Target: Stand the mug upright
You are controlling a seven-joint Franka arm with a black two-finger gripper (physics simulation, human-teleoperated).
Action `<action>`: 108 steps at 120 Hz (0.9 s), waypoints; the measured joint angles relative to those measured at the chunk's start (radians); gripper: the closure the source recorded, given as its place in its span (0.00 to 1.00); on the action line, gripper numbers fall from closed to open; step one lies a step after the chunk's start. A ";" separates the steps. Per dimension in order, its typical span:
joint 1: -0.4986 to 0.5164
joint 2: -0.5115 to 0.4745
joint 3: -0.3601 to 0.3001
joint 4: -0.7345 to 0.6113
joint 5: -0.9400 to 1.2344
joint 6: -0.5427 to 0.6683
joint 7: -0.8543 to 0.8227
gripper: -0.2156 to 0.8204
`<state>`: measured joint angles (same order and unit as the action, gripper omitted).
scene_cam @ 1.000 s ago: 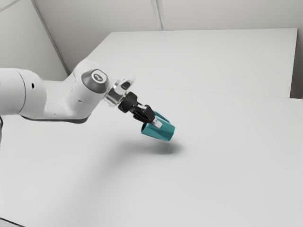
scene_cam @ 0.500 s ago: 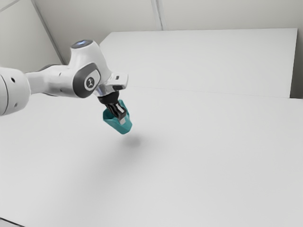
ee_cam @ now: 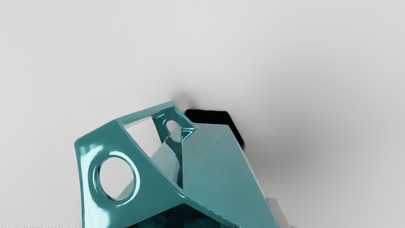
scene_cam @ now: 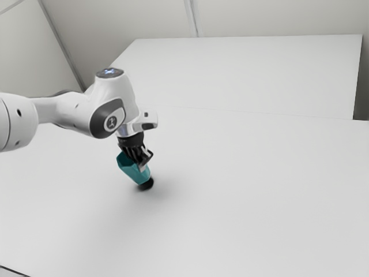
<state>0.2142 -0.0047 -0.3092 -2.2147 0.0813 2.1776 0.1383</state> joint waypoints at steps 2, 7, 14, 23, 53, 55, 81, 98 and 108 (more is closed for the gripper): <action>-0.001 0.001 0.000 -0.004 0.002 0.005 -0.006 0.95; -0.002 0.004 -0.001 -0.013 0.005 0.015 -0.021 0.95; -0.007 0.006 0.000 -0.021 0.008 0.027 -0.041 0.95; -0.013 0.016 0.002 -0.029 0.011 0.043 -0.064 0.95; -0.004 0.047 0.001 -0.033 0.025 0.092 -0.122 0.95; -0.001 0.048 0.001 -0.033 0.026 0.094 -0.125 0.95; 0.019 0.064 0.002 -0.034 0.034 0.106 -0.158 0.94; 0.010 0.066 0.002 -0.035 0.034 0.109 -0.173 0.68; 0.009 0.056 0.002 -0.034 0.034 0.107 -0.179 0.52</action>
<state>0.2229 0.0512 -0.3070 -2.2485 0.1151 2.2848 -0.0412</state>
